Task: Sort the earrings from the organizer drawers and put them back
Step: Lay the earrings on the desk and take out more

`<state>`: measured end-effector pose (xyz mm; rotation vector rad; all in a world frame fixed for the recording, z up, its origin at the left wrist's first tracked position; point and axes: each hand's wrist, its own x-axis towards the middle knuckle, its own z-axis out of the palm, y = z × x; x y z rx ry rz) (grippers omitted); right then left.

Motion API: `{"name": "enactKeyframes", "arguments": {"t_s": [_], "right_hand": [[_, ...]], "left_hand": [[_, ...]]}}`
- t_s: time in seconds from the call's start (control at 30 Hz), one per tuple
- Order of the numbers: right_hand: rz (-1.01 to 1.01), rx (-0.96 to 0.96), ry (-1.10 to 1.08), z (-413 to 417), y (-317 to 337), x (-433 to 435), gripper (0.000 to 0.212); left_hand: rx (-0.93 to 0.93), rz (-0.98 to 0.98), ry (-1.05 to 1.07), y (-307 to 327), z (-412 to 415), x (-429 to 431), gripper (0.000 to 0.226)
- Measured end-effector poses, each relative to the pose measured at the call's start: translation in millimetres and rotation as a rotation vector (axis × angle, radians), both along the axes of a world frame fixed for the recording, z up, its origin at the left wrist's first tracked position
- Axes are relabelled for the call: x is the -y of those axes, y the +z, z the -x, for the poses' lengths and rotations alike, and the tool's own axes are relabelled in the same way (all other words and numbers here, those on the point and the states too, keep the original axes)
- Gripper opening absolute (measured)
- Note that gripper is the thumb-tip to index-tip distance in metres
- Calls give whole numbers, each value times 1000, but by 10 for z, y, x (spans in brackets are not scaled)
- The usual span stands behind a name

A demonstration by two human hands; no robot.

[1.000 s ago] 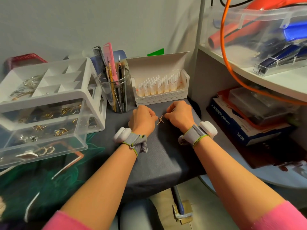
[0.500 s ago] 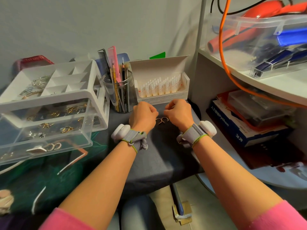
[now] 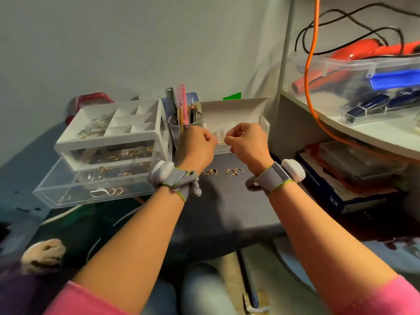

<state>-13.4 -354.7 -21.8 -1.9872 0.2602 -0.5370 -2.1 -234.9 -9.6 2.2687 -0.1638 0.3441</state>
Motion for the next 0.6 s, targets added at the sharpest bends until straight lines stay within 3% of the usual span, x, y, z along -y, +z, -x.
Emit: {"name": "enactKeyframes", "arguments": {"t_s": [0.6], "right_hand": [[19, 96, 157, 136, 424, -974, 7]], "left_hand": [[27, -7, 162, 370, 282, -1084, 23]]}}
